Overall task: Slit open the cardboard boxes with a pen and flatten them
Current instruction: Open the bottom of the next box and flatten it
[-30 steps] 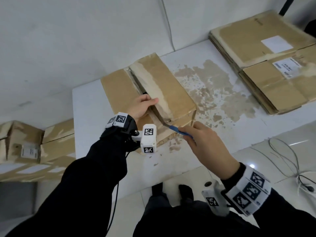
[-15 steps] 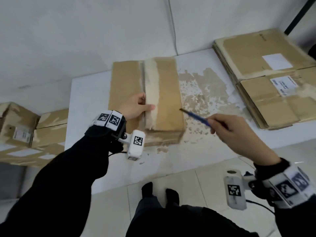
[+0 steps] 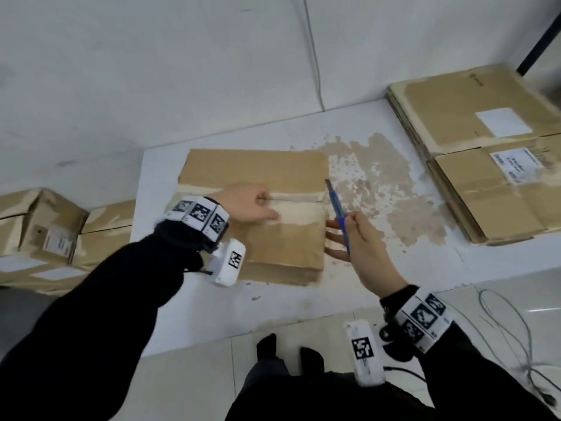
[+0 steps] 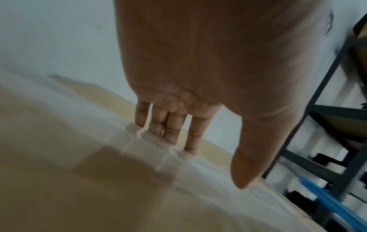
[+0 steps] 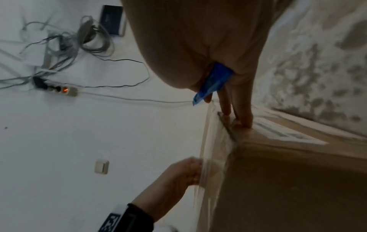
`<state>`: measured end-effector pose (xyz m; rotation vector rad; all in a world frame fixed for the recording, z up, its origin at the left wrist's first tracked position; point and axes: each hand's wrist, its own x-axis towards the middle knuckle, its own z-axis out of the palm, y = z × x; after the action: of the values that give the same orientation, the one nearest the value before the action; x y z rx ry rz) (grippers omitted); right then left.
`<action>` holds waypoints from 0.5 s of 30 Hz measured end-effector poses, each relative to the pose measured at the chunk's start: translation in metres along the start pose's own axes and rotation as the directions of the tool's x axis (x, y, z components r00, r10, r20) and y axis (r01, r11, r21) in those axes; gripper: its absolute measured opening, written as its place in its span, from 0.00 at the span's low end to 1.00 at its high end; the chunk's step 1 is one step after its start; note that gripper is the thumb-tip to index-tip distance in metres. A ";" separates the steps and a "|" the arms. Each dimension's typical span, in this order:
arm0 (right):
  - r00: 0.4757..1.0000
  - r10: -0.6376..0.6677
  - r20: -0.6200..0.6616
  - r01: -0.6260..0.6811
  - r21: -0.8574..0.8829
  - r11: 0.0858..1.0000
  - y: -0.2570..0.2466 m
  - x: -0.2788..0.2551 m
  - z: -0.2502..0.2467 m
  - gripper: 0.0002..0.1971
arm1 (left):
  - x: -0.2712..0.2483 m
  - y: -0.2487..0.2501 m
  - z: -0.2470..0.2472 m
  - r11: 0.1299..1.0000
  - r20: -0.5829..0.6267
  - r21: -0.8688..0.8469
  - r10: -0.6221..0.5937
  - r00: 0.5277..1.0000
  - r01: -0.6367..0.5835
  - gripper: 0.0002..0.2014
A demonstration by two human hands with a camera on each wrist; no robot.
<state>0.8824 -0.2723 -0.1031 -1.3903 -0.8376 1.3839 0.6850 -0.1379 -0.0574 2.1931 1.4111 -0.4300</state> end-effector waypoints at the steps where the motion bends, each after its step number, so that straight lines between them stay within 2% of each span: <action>1: 1.000 0.012 0.017 -0.013 0.030 0.999 0.004 -0.001 0.002 0.12 | 0.003 0.008 0.008 1.000 -0.008 0.018 0.018 1.000 -0.018 0.26; 3: 0.999 0.029 0.024 -0.029 -0.011 1.000 0.006 0.001 0.001 0.11 | 0.008 0.014 0.020 0.999 -0.060 0.017 0.037 0.997 -0.036 0.28; 5: 1.000 -0.026 -0.010 0.023 -0.244 0.970 0.005 0.007 -0.009 0.11 | 0.010 0.007 0.027 0.989 -0.119 -0.134 0.051 0.992 -0.067 0.27; 7: 0.988 -0.155 -0.011 0.125 -0.533 0.837 0.000 0.016 -0.025 0.10 | 0.009 -0.002 0.033 0.953 -0.190 -0.275 0.077 0.979 -0.128 0.24; 8: 0.981 -0.194 0.024 0.168 -0.609 0.775 -0.004 0.021 -0.034 0.09 | 0.007 -0.004 0.037 0.938 -0.225 -0.312 0.085 0.971 -0.154 0.23; 12: 0.965 -0.138 0.224 0.256 -0.673 0.694 -0.018 0.035 -0.054 0.13 | 0.008 -0.008 0.047 0.913 -0.304 -0.355 0.090 0.948 -0.200 0.26; 15: 0.956 -0.098 0.277 0.271 -0.699 0.662 -0.025 0.042 -0.057 0.14 | 0.007 -0.008 0.046 0.904 -0.327 -0.362 0.107 0.939 -0.229 0.26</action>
<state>0.9475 -0.2348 -0.0987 -1.6846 -1.7822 1.0716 0.6809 -0.1554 -0.1006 2.0724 1.2985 0.2485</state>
